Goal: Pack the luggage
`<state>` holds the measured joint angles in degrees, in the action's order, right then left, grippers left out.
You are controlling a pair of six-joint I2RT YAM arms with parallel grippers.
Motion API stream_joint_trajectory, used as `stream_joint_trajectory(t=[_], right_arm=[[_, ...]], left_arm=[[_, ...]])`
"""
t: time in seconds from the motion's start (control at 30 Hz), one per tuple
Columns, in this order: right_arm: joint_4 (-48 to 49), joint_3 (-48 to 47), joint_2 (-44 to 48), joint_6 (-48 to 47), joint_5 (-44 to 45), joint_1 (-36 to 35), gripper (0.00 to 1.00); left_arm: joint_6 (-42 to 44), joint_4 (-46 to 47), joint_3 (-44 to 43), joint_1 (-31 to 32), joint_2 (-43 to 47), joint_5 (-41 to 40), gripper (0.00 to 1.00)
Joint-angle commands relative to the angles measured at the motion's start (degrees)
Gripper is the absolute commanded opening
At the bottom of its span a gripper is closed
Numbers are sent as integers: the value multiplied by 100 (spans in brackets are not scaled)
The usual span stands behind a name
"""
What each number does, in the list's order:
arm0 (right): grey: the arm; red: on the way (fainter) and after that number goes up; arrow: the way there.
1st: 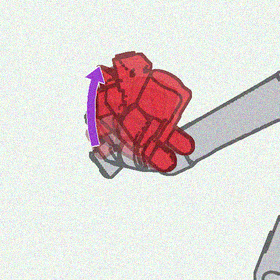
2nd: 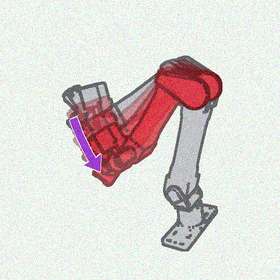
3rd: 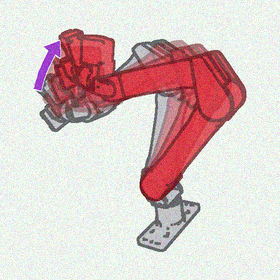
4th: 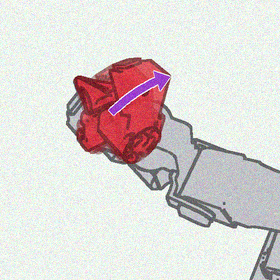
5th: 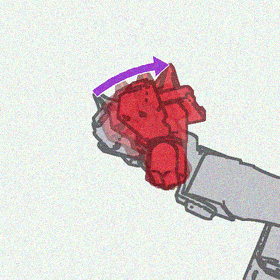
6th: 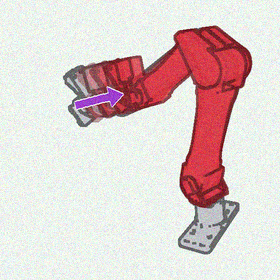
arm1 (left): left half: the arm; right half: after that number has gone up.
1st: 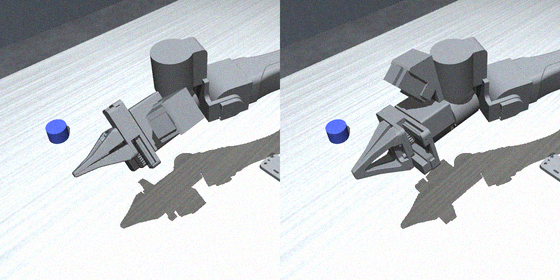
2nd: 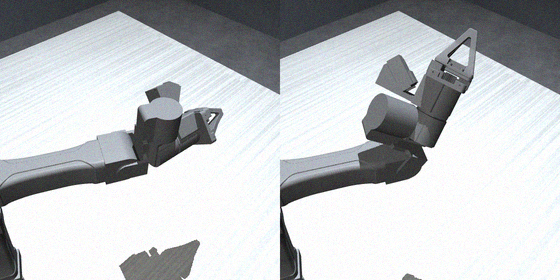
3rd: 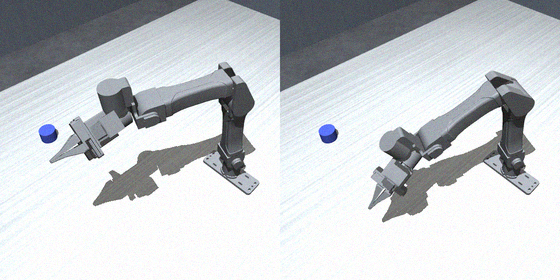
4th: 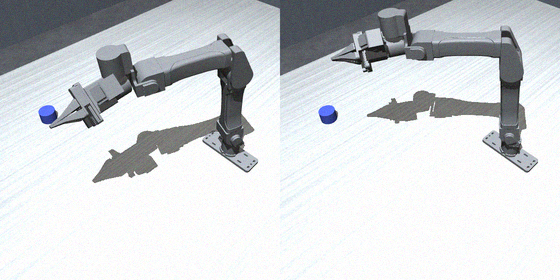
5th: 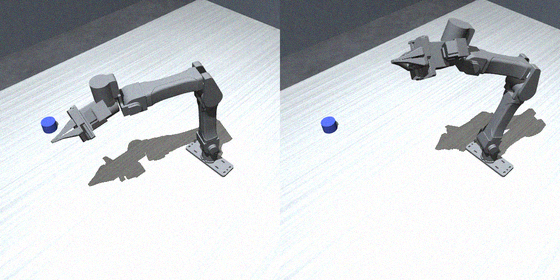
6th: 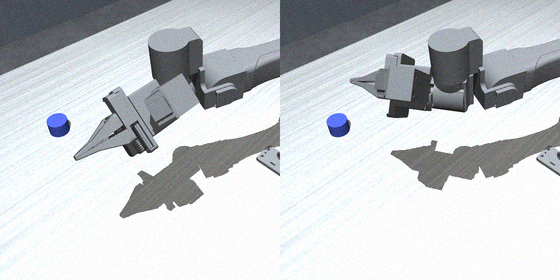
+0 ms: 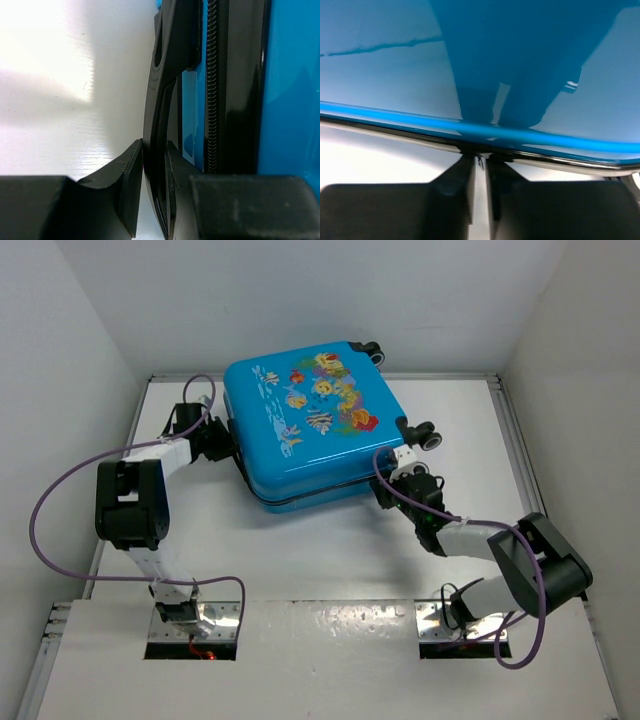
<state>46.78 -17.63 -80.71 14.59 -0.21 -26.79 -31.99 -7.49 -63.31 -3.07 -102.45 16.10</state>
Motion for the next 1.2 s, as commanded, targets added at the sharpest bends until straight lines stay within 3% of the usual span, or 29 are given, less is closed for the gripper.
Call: stream_joint_trajectory(t=[0.0, 0.07, 0.17, 0.3, 0.43, 0.5, 0.57, 0.77, 1.17], right_arm=[[1051, -285, -15, -61, -32, -29, 11], [1157, -276, 11, -96, -49, -37, 6], [1201, -250, 125, -263, -120, -37, 0], [1140, -171, 275, -334, -155, -20, 0], [1122, -75, 328, -352, -173, -20, 0], [1114, -83, 319, -299, -164, -11, 0], [1009, -170, 345, -290, -129, -20, 0], [613, -259, 485, -360, 345, 59, 0], [-503, -92, 1250, -738, 539, 736, 0]], left_arm=[[438, -1255, 460, -255, -231, -854, 27], [439, -1255, 529, -255, -231, -906, 27], [386, -1317, 609, -255, 6, -1030, 40], [316, -1264, 864, -378, 445, -1082, 49], [465, -1386, 864, -256, 438, -1319, 50], [465, -1440, 864, -142, 367, -1372, 48], [465, -1388, 864, -141, 262, -1303, 39], [413, -1387, 461, -298, -161, -1057, 1], [860, -1871, -146, -852, -653, -1372, 0]])
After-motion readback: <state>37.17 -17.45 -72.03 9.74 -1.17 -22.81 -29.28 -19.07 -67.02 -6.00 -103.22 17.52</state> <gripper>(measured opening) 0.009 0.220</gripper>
